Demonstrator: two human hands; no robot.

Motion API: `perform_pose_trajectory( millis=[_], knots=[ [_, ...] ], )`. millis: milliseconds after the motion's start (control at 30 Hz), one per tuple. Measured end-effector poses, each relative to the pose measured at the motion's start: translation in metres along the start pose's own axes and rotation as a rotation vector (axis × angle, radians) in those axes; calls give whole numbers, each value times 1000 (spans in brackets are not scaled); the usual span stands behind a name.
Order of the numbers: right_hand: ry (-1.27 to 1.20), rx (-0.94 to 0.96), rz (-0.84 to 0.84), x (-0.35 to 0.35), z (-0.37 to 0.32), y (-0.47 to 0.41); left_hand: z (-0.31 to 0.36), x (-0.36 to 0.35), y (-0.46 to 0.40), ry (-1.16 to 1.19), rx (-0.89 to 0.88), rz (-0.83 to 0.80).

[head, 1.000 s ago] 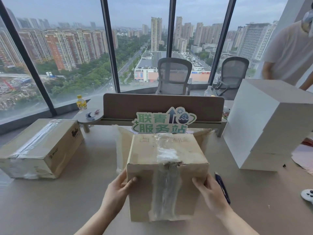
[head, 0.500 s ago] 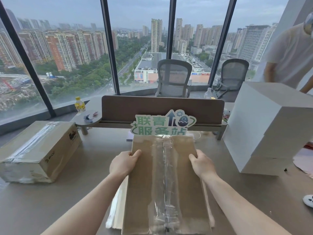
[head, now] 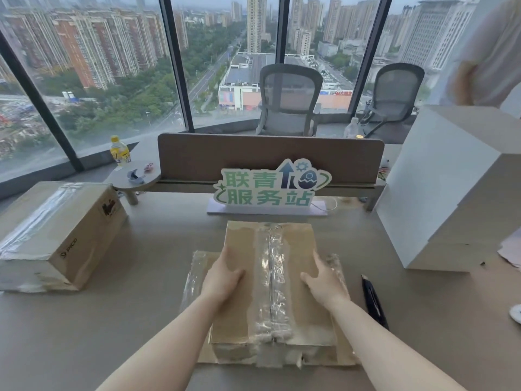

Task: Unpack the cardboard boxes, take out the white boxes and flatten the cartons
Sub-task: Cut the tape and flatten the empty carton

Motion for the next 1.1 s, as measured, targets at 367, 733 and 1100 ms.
perform_pose_trajectory(
  millis=[367, 733, 1100],
  knots=[
    [-144, -2, 107, 7, 28, -1, 0, -15, 1, -340, -154, 156],
    [256, -319, 149, 56, 157, -25, 20, -39, -23, -804, -259, 170],
    [387, -329, 31, 64, 209, -63, 33, -44, -37, -806, -184, 221]
  ],
)
Point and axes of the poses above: each hand's wrist, its own y-axis away from the middle knuckle, its own x-axis out of the back of the hand, z = x × y, the point moved 4 cm from there along -y, towards the middle knuckle, and after that the axes turned 9 degrees about x, right-handed, at the moved point
